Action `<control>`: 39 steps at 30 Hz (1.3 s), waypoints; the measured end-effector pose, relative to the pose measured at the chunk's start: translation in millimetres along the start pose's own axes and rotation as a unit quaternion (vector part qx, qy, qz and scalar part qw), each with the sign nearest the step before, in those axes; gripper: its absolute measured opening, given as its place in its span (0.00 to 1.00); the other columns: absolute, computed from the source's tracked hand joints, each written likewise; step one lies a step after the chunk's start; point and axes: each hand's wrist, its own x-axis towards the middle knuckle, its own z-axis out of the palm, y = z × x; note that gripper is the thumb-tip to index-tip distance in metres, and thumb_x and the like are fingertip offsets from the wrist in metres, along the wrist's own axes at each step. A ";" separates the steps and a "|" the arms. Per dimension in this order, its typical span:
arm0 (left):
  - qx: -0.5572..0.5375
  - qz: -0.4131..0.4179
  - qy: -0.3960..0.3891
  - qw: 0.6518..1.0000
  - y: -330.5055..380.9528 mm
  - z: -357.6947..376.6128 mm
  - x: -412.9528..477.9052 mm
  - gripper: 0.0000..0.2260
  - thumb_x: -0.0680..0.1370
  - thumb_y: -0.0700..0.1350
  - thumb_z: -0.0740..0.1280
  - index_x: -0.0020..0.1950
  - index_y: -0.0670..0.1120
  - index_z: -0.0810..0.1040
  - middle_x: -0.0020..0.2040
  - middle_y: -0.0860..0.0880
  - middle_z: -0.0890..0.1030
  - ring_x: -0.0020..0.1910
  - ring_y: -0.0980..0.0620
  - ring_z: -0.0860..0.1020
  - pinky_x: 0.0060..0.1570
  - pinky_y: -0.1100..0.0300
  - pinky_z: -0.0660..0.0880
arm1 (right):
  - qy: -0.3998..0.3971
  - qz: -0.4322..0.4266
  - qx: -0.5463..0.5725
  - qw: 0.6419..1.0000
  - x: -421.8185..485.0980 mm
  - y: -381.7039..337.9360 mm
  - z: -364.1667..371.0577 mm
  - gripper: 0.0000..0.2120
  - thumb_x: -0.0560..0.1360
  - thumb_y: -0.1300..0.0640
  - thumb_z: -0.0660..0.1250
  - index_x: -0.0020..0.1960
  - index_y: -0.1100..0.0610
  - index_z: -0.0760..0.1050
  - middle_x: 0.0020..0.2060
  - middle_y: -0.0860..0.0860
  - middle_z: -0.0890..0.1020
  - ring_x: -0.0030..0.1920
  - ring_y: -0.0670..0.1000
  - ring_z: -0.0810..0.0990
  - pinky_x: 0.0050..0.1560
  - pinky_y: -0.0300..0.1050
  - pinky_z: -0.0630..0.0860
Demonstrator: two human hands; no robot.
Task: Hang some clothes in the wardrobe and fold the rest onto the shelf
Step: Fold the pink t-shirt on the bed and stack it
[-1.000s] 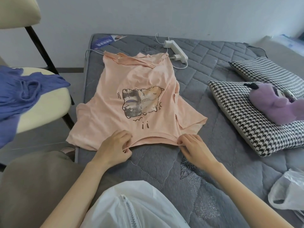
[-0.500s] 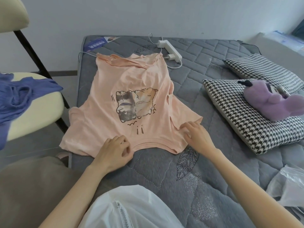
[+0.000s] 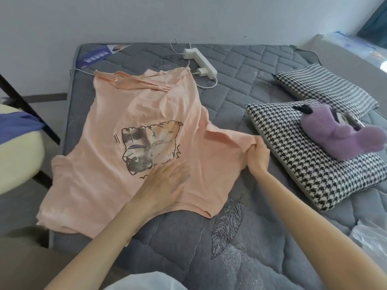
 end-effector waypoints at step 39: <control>-0.071 -0.324 0.160 0.930 -174.6 -49.6 34.2 0.18 0.81 0.48 0.59 0.71 0.47 0.65 0.71 0.44 0.63 0.67 0.40 0.67 0.60 0.46 0.68 | -0.196 -0.118 -0.133 0.964 46.5 -97.2 109.3 0.27 0.73 0.35 0.57 0.68 0.46 0.66 0.38 0.43 0.81 0.44 0.47 0.79 0.49 0.49 0.76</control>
